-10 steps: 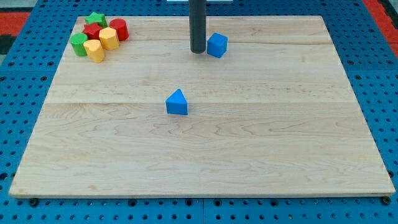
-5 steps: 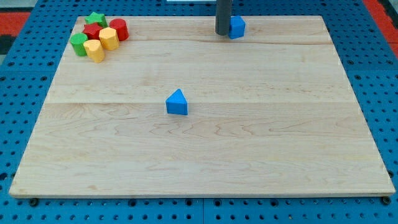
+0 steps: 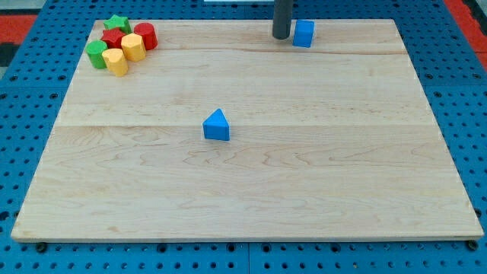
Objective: Move the blue cube towards top right of the board
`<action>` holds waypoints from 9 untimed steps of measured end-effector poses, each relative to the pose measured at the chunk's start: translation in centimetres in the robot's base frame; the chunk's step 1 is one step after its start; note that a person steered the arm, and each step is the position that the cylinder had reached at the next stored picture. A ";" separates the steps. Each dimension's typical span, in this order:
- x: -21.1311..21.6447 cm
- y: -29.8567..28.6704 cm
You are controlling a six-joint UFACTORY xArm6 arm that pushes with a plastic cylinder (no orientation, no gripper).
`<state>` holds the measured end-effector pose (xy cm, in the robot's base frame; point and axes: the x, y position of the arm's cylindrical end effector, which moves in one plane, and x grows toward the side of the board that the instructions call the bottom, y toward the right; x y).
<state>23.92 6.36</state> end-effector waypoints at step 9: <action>4.1 9.0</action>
